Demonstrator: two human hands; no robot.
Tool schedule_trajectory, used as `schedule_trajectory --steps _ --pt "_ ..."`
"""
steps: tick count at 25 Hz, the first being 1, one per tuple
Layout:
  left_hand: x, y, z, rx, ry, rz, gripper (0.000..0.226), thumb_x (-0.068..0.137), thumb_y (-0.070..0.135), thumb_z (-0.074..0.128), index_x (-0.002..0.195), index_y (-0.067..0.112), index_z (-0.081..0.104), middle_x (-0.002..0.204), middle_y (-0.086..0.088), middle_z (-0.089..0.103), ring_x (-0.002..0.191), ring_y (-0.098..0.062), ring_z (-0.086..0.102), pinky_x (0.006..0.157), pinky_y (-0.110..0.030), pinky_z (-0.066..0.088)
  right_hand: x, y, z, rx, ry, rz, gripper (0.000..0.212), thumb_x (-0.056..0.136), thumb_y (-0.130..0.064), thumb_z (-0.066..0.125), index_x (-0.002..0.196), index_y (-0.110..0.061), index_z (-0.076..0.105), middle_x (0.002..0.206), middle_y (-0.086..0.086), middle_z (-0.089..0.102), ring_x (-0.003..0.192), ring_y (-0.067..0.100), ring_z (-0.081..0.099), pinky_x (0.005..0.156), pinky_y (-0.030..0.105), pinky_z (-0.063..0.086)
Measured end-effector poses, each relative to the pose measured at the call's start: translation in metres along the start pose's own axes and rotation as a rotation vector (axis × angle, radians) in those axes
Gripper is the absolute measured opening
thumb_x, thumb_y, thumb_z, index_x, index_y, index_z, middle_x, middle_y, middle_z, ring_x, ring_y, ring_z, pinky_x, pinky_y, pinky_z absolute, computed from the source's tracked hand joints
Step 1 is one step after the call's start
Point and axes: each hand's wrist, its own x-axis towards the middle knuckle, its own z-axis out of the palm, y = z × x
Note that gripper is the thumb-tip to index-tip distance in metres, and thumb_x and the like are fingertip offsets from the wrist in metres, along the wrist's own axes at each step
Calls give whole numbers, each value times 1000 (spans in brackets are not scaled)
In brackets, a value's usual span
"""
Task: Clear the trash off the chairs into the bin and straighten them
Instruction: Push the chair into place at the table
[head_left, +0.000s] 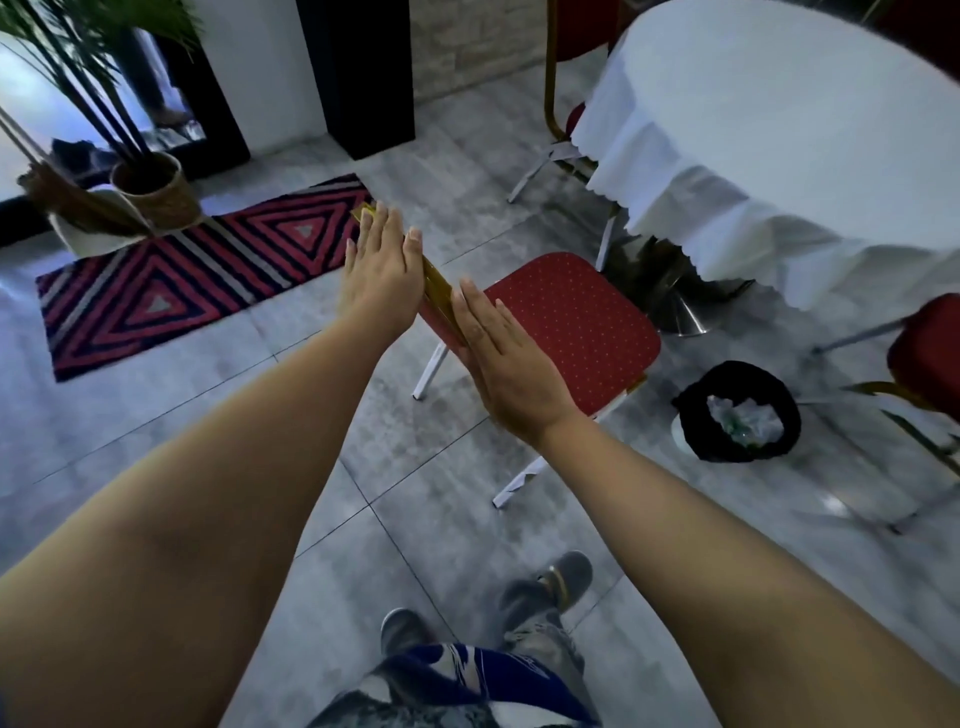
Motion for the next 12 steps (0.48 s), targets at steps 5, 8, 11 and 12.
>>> schedule_trajectory --steps 5,8,11,12 --pt "30 26 22 -16 10 -1 58 103 41 11 154 13 9 163 -3 2 149 -15 -7 121 -36 -4 8 47 -4 -61 44 -5 53 103 -10 42 150 2 21 159 19 23 149 28 21 122 42 22" --pt "53 45 37 -23 22 -10 59 102 42 10 154 14 8 163 -3 2 149 -16 -7 121 -37 -4 17 80 -8 -58 84 0 52 103 -12 44 150 2 25 159 18 26 149 27 24 122 41 22" --pt "77 66 54 -4 21 -15 60 102 43 9 154 13 7 163 -3 0 149 -16 -8 121 -37 -4 23 118 -13 -58 91 -18 51 103 -13 43 150 1 26 159 18 27 148 27 25 122 41 23" --pt "85 74 61 -1 22 -16 60 102 42 9 154 13 7 163 -3 -1 149 -16 -8 121 -37 -5 25 132 -16 -59 90 -25 51 103 -13 43 150 1 26 159 18 27 148 27 25 122 41 23"
